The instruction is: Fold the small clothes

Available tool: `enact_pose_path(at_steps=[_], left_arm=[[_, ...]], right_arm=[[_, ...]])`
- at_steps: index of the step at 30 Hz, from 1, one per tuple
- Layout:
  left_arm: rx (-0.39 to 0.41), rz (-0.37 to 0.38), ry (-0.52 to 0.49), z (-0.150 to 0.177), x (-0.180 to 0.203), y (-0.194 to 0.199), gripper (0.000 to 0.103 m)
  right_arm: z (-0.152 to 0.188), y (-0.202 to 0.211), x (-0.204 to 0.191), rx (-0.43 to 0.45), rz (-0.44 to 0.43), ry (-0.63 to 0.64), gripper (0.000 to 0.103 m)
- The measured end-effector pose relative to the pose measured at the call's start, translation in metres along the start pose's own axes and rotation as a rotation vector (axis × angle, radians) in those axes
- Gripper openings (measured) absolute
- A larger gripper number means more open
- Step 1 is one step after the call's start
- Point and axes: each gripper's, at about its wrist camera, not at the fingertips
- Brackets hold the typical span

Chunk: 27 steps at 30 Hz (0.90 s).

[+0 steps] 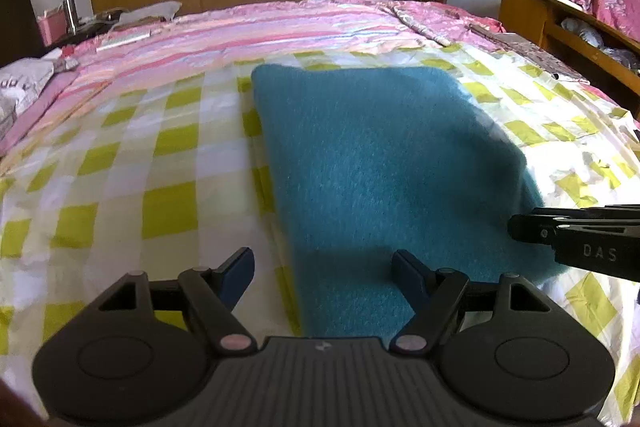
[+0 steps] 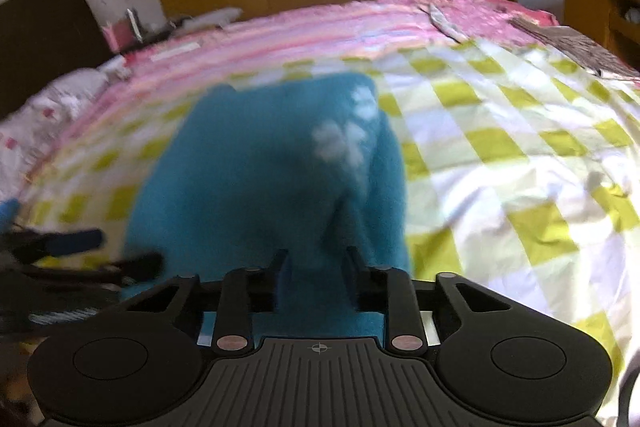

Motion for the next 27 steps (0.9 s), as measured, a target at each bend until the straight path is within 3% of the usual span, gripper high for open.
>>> enact_pose_path(at_steps=[7,10,20,23,27], left_arm=[[-0.002,-0.002,0.015,0.004,-0.001,0.013,0.081],[-0.001,-0.007,0.021,0.008,-0.001,0.020,0.081],[0.011,-0.016,0.024,0.025,-0.004,0.046,0.081],[0.008,-0.019,0.022,0.031,-0.004,0.051,0.081],[0.002,-0.024,0.012,0.039,-0.002,0.055,0.081]], right_arm=[[-0.002,0.011,-0.005,-0.007,0.016,-0.012,0.019],[0.001,0.027,-0.010,0.006,0.007,-0.010,0.026],[0.022,0.050,-0.023,-0.010,0.009,-0.006,0.032],[0.029,0.056,-0.029,-0.005,0.013,-0.002,0.040],[0.036,0.064,-0.036,0.003,0.020,0.011,0.041]])
Point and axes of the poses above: each gripper's, at about its wrist camera, not at the fingertips, and y roughly against the way its jaws point, x to its right, z to its underside, and after that the axes turned 5 degrees about x, right-handed
